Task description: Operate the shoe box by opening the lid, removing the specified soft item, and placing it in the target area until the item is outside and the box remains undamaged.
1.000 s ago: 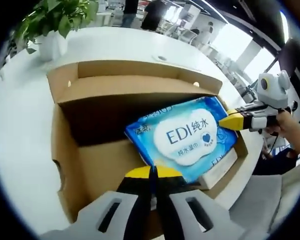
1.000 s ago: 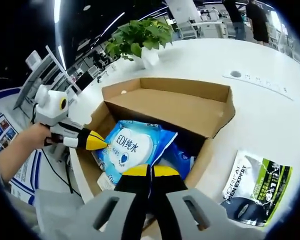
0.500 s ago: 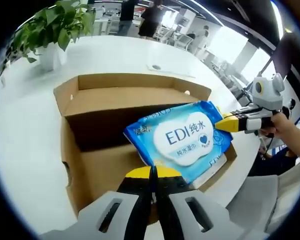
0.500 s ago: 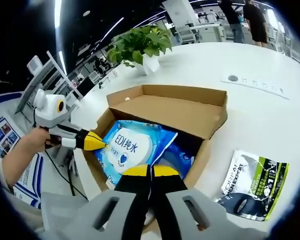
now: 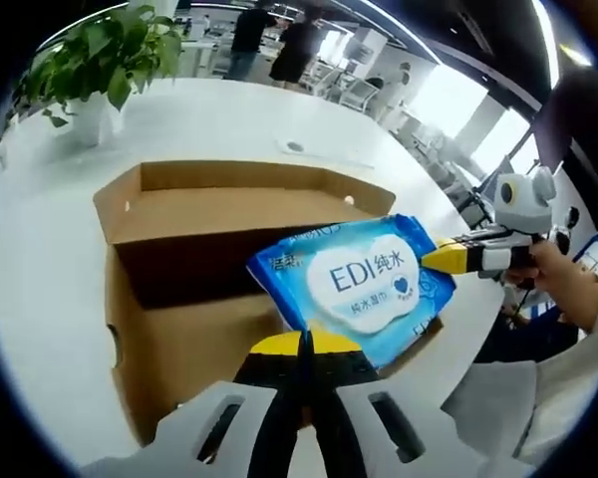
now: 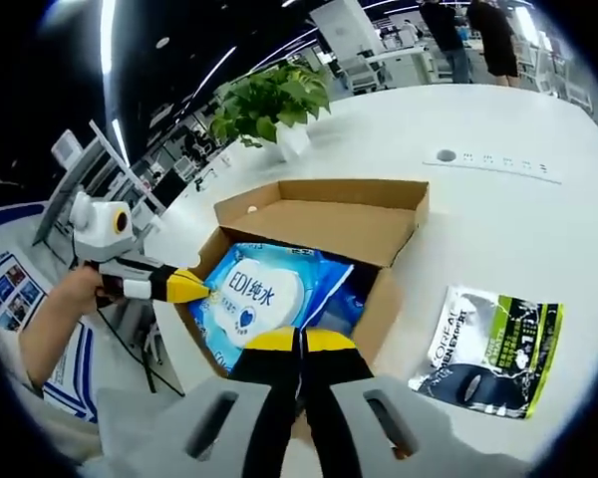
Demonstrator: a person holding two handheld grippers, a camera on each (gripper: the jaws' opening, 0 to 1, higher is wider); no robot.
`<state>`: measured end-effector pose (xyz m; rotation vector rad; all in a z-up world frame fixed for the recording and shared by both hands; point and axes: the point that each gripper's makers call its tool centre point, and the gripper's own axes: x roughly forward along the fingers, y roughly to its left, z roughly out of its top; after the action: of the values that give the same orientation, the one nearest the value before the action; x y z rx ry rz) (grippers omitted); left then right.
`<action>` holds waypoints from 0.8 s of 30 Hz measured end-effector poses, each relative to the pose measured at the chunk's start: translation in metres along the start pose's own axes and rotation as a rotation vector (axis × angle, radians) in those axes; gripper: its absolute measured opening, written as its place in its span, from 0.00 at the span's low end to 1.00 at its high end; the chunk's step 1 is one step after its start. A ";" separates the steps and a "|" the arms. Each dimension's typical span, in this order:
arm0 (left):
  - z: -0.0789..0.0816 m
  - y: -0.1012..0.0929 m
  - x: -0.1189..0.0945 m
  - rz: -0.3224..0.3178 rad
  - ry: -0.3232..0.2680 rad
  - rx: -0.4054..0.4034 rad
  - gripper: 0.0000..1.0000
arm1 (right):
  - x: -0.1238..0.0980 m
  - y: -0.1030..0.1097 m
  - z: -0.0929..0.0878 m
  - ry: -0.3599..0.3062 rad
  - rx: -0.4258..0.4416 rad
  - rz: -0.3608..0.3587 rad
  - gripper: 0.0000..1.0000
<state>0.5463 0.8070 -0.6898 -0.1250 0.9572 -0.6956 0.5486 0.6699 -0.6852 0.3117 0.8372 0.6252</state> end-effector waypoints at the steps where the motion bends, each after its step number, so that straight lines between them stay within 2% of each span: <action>1: 0.001 -0.002 0.000 -0.003 -0.002 0.003 0.00 | -0.002 -0.001 0.000 -0.002 0.004 0.000 0.00; 24: 0.030 -0.067 0.027 -0.092 -0.025 0.041 0.00 | -0.054 -0.051 -0.003 -0.031 0.055 -0.081 0.00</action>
<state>0.5472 0.7333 -0.6650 -0.1416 0.9167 -0.7963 0.5394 0.5962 -0.6800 0.3350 0.8340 0.5215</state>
